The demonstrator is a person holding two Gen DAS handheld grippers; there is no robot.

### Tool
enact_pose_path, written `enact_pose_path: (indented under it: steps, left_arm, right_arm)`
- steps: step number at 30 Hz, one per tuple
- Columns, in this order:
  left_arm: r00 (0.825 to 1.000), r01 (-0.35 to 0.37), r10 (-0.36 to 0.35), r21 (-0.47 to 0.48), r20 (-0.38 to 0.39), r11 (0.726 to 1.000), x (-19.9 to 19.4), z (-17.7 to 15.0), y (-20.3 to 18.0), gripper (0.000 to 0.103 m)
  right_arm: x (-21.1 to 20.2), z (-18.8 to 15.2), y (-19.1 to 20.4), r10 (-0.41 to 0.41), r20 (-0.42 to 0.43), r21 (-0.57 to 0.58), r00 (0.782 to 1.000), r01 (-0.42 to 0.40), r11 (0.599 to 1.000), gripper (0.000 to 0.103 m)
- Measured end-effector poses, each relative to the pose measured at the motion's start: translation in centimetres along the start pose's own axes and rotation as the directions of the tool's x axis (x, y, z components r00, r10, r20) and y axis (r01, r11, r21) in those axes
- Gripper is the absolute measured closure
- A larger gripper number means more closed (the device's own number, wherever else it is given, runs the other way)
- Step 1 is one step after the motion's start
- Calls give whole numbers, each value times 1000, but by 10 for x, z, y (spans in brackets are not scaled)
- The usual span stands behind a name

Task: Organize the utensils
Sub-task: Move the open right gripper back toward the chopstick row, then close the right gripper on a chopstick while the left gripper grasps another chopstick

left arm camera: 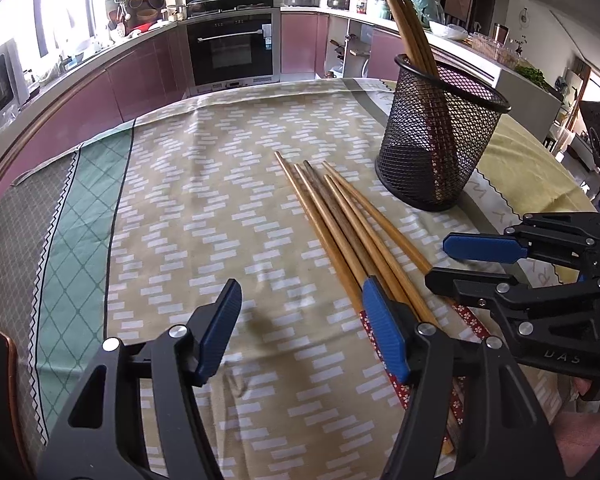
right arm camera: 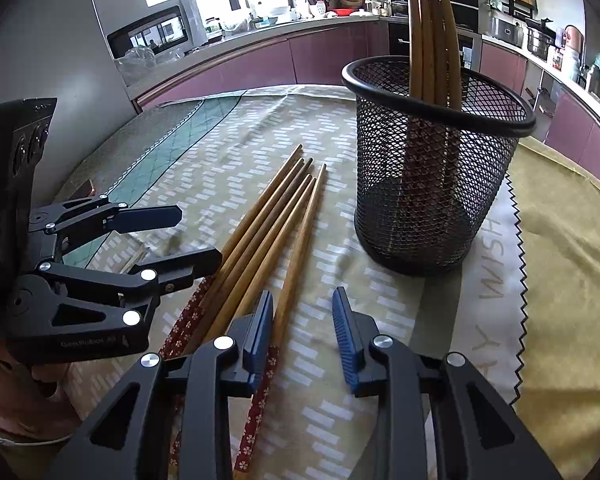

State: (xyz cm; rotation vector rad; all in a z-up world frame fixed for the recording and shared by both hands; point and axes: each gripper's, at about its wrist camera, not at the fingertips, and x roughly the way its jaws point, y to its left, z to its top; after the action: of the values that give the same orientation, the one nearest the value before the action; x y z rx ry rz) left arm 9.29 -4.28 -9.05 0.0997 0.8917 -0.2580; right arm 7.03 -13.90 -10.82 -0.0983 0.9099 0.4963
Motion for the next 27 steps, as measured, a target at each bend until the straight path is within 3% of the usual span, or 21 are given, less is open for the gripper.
enact_pose_path:
  steps: [8,16,20,27]
  left_arm:
    - [1000,20,-20,3,-1,1000,1,0,0,49]
    - [1000,26,-26,16,-15,1000,3,2,-1,46]
    - [999,-9,10,26,-30,1000,10,4,-2,56]
    - [999,-9,9,19,-35,1000,14,12,0,56]
  right_arm:
    - [-1,1,-1,-4,0,-1,1000,4,1000,77]
    - [-1,1,-4,-6,0,-2,1000,6,1000,79]
    - [-2,0,-4,-10,0,-9,1000,10,1000,79]
    - [3,5,-4,-21,5,-19,1000,21,1000,80]
